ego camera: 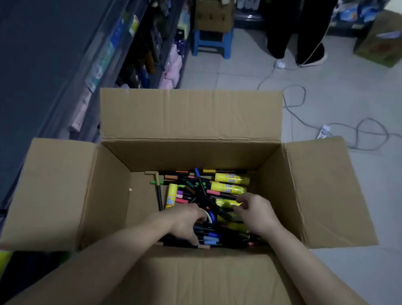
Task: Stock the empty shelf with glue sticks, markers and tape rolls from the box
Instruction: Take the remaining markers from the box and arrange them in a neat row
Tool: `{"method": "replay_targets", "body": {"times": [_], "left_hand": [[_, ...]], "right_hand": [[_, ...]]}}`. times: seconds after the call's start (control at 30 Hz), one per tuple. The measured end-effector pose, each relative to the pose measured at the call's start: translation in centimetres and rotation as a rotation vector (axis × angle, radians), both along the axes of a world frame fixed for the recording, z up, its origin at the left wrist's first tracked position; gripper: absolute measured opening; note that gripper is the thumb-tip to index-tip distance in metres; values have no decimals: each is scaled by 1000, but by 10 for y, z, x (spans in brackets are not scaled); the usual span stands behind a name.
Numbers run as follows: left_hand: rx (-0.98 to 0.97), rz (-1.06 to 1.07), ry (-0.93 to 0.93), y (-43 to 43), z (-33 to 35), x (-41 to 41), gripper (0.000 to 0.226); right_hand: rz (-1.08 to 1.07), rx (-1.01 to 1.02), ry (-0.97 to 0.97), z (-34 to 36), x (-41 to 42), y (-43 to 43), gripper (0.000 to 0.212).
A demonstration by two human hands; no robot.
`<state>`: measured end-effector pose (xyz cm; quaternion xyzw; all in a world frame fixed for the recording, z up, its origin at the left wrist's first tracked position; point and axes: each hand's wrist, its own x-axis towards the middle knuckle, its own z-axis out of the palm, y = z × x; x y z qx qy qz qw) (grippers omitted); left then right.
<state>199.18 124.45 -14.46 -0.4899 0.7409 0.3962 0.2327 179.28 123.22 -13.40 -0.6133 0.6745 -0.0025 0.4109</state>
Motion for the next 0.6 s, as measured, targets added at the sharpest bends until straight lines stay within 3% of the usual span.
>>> {"method": "replay_targets", "body": {"times": [0.2, 0.4, 0.6], "left_hand": [[54, -83, -99, -3, -26, -11, 74], [65, -173, -140, 8, -35, -14, 39], [64, -71, -49, 4, -27, 8, 44]], "right_hand": [[-77, 15, -17, -2, -8, -3, 34], [-110, -3, -45, -2, -5, -5, 30], [-79, 25, -47, -4, -2, -7, 32]]}}
